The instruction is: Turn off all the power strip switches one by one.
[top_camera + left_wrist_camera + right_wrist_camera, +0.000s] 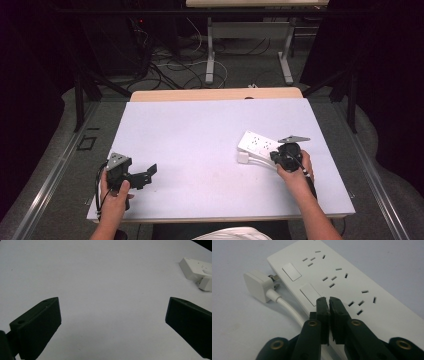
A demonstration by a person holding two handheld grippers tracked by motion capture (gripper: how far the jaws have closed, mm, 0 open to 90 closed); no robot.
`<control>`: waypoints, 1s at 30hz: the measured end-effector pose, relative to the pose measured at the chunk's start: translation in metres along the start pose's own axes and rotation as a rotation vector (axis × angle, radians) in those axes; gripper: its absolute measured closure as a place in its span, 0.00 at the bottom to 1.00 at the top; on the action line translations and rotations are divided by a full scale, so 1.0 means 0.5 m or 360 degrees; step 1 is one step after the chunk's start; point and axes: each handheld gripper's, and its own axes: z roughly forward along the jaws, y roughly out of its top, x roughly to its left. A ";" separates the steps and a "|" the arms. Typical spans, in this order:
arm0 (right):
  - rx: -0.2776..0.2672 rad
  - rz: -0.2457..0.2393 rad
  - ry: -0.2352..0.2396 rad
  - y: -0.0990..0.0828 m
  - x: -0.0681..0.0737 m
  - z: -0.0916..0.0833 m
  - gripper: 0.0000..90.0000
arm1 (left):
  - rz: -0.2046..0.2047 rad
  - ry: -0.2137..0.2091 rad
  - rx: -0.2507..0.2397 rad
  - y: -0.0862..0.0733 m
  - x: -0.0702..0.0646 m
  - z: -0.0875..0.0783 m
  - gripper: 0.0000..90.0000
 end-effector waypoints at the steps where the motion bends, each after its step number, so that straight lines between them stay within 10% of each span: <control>1: 0.0023 -0.0007 0.0005 -0.001 0.000 0.002 1.00 | -0.0001 0.0000 0.0000 0.000 0.000 0.000 0.00; 30: 0.0109 0.0009 0.0045 0.017 0.001 0.007 1.00 | 0.0006 0.0001 0.0012 0.000 0.000 0.001 0.00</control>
